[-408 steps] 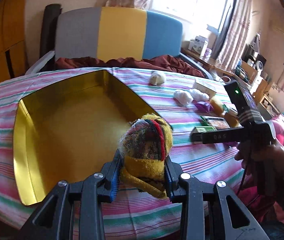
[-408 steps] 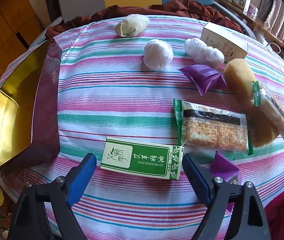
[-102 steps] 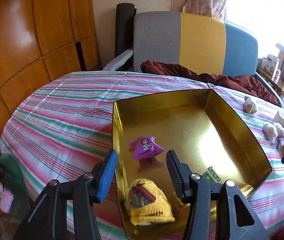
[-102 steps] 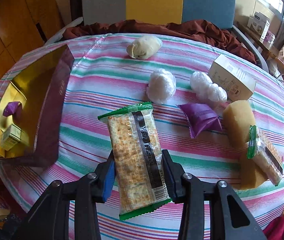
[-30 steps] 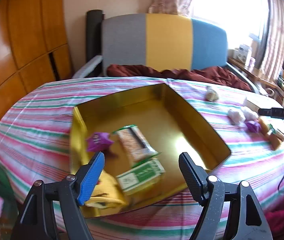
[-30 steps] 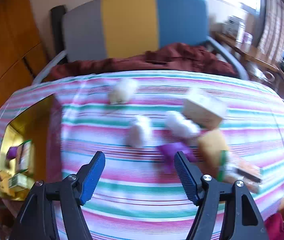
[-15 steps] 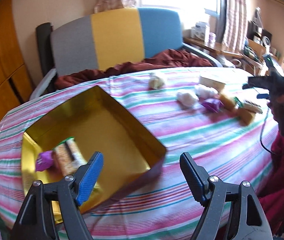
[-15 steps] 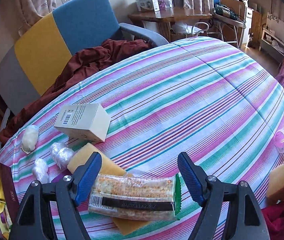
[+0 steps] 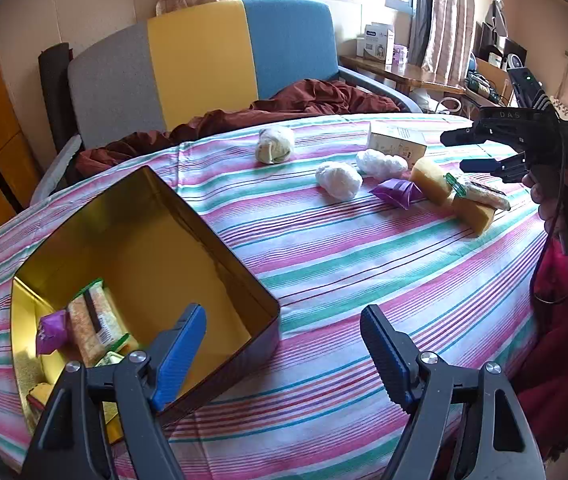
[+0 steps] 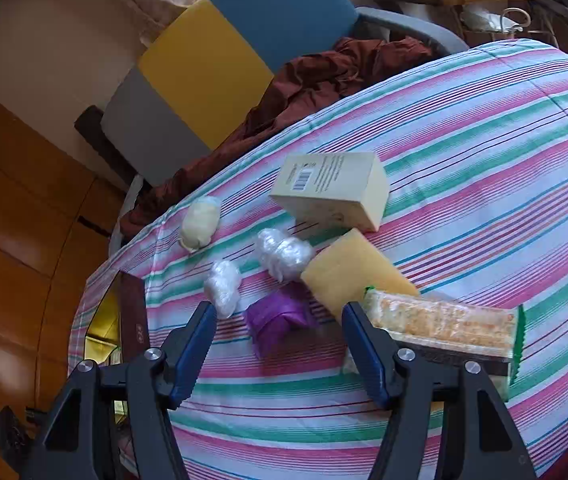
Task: Organize objects
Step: 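Grasp the second purple snack packet with the left gripper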
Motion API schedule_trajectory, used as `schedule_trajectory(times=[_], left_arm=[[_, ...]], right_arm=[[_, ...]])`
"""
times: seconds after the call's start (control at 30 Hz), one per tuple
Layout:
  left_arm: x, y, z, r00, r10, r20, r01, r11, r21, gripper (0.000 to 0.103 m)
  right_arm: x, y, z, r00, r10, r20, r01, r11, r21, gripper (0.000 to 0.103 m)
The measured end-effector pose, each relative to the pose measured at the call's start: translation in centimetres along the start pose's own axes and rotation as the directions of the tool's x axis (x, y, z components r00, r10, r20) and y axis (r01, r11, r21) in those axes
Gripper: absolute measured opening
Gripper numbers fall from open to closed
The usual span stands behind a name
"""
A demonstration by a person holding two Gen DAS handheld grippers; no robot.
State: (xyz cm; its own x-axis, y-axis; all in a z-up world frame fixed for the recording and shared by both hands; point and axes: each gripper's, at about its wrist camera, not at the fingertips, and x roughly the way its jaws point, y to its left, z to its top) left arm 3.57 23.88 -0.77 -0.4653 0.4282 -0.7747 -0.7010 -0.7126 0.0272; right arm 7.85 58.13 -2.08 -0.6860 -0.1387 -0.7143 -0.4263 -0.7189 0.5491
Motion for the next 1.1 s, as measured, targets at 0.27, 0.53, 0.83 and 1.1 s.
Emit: schedule_trajectory(times=[0.27, 0.53, 0.83, 1.1], left_arm=[[2.7, -4.0, 2.9, 0.998, -0.058, -0.005, 0.058, 0.993, 0.100, 0.080], [6.6, -8.3, 6.8, 0.995, -0.099, -0.022, 0.101, 0.968, 0.231, 0.075], [12.6, -12.3, 10.8, 0.987, -0.145, -0.075, 0.162, 0.929, 0.333, 0.073], [17.9, -13.8, 12.7, 0.979, -0.148, -0.140, 0.189, 0.914, 0.358, 0.065]], right_arm=[[-2.4, -2.6, 0.8, 0.985, -0.112, 0.129, 0.097, 0.988, 0.116, 0.067], [-3.0, -3.5, 1.2, 0.972, -0.166, 0.165, 0.141, 0.978, 0.155, 0.067], [-3.4, -4.8, 1.3, 0.976, -0.134, 0.169, 0.097, 0.972, 0.212, 0.067], [-3.3, -5.8, 1.3, 0.977, -0.141, 0.157, 0.100, 0.965, 0.243, 0.067]])
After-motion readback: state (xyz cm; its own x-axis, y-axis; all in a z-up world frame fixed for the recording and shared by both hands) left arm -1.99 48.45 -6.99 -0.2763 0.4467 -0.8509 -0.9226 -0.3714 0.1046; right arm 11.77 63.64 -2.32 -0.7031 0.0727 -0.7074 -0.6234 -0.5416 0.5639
